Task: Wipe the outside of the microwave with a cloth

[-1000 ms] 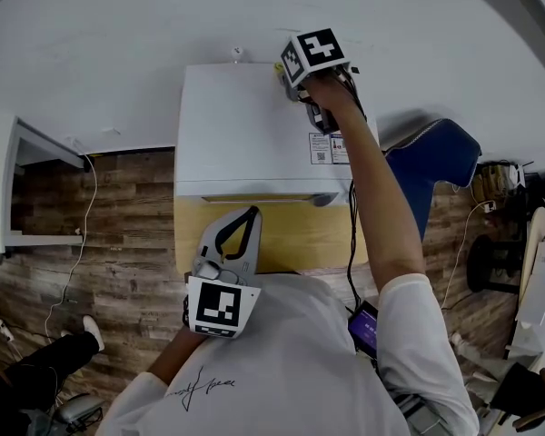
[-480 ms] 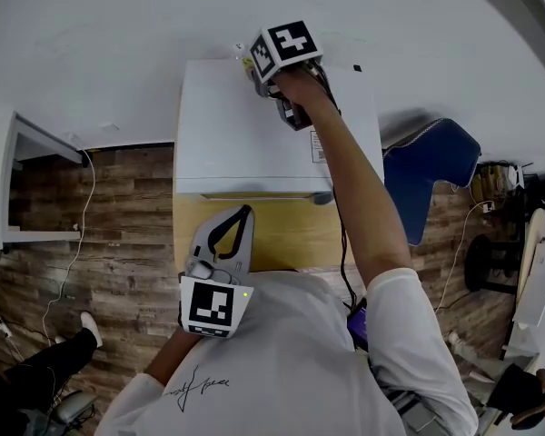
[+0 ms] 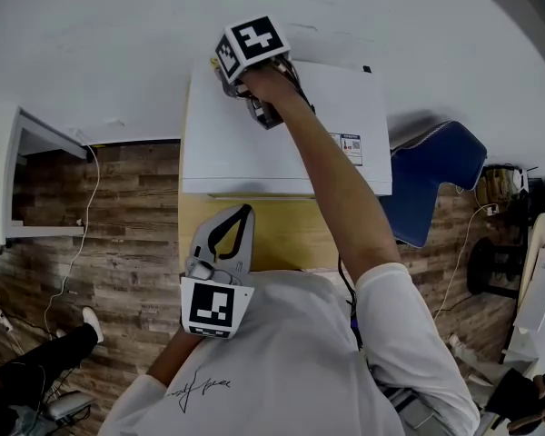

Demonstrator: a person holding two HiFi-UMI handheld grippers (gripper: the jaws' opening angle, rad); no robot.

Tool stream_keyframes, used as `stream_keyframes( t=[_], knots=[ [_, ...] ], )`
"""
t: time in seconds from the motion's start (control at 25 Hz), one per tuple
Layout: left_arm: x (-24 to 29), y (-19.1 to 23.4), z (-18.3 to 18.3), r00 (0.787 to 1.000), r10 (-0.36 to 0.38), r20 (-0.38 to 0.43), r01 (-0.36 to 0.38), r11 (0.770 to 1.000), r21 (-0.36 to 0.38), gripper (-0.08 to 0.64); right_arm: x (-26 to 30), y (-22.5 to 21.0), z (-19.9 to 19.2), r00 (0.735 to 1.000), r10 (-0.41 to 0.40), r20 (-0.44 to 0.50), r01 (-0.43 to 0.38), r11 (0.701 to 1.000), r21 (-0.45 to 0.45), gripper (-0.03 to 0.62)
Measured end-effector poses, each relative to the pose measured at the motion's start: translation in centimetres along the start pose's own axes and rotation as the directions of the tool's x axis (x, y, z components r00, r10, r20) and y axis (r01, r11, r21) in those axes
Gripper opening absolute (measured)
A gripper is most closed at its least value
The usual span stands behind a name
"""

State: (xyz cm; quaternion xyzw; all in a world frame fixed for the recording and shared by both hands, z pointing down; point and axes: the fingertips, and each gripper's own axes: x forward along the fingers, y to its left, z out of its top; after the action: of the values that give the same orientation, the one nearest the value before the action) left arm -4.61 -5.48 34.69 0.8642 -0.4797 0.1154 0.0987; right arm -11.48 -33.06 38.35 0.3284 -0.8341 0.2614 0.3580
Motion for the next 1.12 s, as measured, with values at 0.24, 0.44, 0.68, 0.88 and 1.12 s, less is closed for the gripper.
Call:
stream_keyframes(
  t=[0.24,0.44,0.68,0.88,1.12],
  knots=[
    [0.0,1.2,0.1,0.999,0.037,0.001,-0.037,0.999,-0.008,-0.005,2.4,4.4,1.6,0.996,0.091,0.018,-0.09,0.996,-0.025,0.114],
    [-0.2,1.8,0.0,0.999,0.049,0.004,-0.049,0.998,-0.03,-0.005,1.8,8.0,1.9,0.962,0.272,0.034,-0.273,0.962,-0.001,0.115],
    [0.1,0.5,-1.2,0.999,0.035,-0.024,-0.036,0.998,-0.054,-0.005,-2.8,5.7,1.7,0.968,0.242,0.062,-0.24,0.97,-0.045,0.115],
    [0.8,-0.3,-1.7,0.999,-0.006,-0.036,0.005,0.999,-0.039,-0.005,-6.7,1.7,0.3,0.978,0.189,0.089,-0.188,0.982,-0.02,0.117],
    [1.5,-1.2,-2.3,0.999,-0.021,-0.043,0.018,0.998,-0.057,-0.005,-12.0,-4.8,-3.1,0.99,0.093,0.107,-0.098,0.994,0.038,0.117]
  ],
)
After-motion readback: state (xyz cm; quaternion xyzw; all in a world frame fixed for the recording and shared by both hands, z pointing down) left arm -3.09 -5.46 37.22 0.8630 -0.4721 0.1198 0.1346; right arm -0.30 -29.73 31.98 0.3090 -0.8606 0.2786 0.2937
